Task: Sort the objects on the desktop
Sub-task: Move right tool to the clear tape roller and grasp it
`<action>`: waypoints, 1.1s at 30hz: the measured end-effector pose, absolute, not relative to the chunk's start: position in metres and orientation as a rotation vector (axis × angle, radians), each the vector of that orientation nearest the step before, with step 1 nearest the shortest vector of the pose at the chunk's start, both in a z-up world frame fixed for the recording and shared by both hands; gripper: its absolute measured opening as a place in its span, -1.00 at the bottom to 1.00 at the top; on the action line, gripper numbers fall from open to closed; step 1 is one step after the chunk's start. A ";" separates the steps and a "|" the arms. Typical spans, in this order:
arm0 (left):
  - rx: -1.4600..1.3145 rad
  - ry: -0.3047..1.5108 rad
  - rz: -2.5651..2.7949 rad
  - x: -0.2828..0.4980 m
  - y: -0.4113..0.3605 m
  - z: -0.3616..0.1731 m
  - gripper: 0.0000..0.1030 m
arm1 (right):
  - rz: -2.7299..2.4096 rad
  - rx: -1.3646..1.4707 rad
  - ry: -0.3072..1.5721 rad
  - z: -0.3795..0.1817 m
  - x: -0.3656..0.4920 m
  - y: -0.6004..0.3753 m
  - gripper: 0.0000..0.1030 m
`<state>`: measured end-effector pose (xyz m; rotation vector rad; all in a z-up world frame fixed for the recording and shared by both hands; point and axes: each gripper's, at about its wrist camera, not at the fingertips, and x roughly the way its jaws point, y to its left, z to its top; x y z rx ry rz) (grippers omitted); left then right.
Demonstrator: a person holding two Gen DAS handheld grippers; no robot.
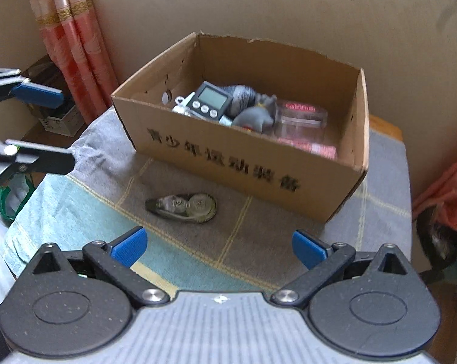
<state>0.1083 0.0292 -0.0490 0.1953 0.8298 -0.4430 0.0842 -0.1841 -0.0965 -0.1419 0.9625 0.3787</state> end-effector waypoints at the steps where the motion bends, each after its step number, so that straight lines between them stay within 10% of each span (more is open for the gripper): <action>1: 0.191 0.831 -0.434 0.104 0.031 -0.053 0.96 | 0.375 -0.136 0.964 -0.100 0.083 -0.184 1.00; 33: 0.151 0.858 -0.278 0.075 0.057 -0.084 0.96 | 0.323 -0.191 0.967 -0.186 0.102 -0.123 1.00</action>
